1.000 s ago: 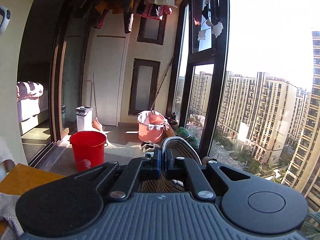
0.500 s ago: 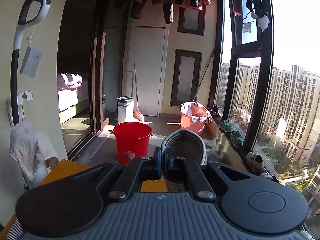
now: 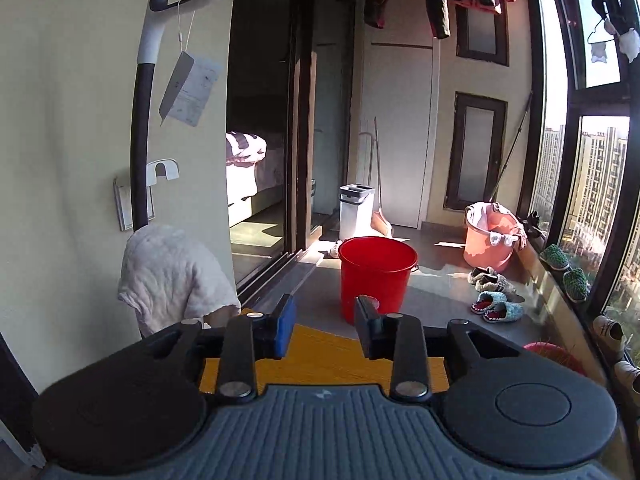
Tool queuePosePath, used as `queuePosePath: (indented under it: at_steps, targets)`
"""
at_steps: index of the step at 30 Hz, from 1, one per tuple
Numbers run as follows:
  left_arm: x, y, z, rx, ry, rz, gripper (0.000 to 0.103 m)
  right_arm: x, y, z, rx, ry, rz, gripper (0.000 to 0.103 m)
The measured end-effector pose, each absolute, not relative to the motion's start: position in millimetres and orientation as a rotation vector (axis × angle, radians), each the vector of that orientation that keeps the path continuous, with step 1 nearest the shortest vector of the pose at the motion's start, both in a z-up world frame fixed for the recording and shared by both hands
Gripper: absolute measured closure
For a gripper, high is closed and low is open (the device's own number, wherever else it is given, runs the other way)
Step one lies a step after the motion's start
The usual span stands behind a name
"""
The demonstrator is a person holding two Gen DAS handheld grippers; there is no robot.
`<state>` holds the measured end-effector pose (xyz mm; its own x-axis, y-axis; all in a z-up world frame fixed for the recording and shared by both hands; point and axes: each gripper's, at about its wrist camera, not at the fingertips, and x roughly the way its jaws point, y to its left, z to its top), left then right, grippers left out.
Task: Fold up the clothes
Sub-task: 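Fold the held sleeve across the sweatshirt body with the right gripper, then grasp the other sleeve with the left gripper and lift it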
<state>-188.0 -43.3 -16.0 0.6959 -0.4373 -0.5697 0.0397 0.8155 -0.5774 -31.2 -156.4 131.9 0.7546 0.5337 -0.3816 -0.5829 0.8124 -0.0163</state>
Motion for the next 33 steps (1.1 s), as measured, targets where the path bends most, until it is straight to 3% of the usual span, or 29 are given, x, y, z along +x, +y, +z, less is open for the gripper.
queuePosePath:
  at_steps: [6,8,15,19,23,28,29,31,33]
  targets:
    - [-190,-41,-18,-0.593,0.732,-0.283,0.0,-36,-205,124,-0.02,0.426,0.619,0.054]
    - [-191,-45,-17,-0.56,0.731,-0.287,0.0,-44,-225,117,0.01,0.436,0.638,0.042]
    - [-199,-57,-7,-0.418,0.713,-0.258,0.0,-75,-294,76,0.198,0.501,0.795,0.026]
    - [-217,-42,14,-0.271,0.61,-0.161,0.0,-91,-342,46,0.445,0.569,0.99,0.006]
    - [-232,-24,30,-0.037,0.59,0.031,0.0,-110,-357,9,0.543,0.631,1.073,0.002]
    - [-238,46,33,-0.348,0.666,0.196,0.002,-133,-366,-36,0.638,0.719,1.136,0.001]
    - [-238,55,32,-0.409,0.666,0.233,0.004,-141,-358,-45,0.642,0.742,1.126,0.001]
    - [-236,66,24,-0.508,0.67,0.285,0.028,-148,-351,-54,0.659,0.77,1.121,0.001]
    - [-234,70,17,-0.569,0.66,0.314,0.029,-155,-346,-57,0.67,0.781,1.127,0.001]
